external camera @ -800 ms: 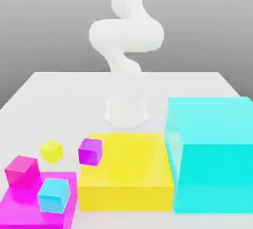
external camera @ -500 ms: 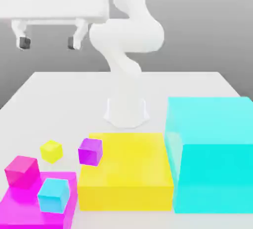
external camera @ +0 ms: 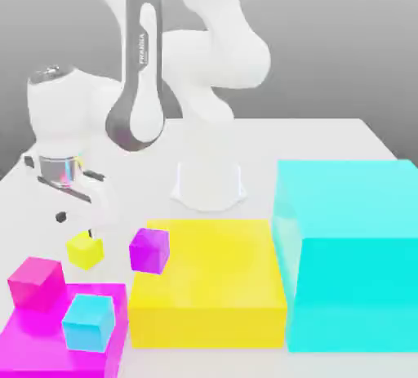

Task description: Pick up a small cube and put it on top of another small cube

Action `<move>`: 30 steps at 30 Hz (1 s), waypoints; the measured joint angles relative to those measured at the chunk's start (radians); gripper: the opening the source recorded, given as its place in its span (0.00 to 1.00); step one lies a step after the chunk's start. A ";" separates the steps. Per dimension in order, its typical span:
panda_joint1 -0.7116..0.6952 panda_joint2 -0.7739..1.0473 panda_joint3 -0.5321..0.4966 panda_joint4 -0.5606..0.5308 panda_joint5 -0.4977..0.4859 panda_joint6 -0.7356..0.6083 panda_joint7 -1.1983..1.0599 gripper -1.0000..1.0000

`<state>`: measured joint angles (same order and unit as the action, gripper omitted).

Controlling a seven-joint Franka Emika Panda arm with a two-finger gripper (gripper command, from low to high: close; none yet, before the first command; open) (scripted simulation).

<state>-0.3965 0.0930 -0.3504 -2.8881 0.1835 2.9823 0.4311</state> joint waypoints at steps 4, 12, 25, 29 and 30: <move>-0.124 0.091 0.162 0.022 0.150 0.068 -0.111 0.50; -0.250 0.174 0.308 0.036 0.226 0.135 -0.166 0.00; -0.096 -0.037 0.064 -0.010 -0.108 -0.024 0.078 0.00; -0.133 -0.124 0.050 -0.022 -0.206 -0.085 0.148 0.00; -0.164 -0.144 0.037 -0.002 -0.211 -0.100 0.149 0.00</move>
<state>-0.5605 -0.0514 -0.3138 -2.8902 -0.0276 2.8819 0.5802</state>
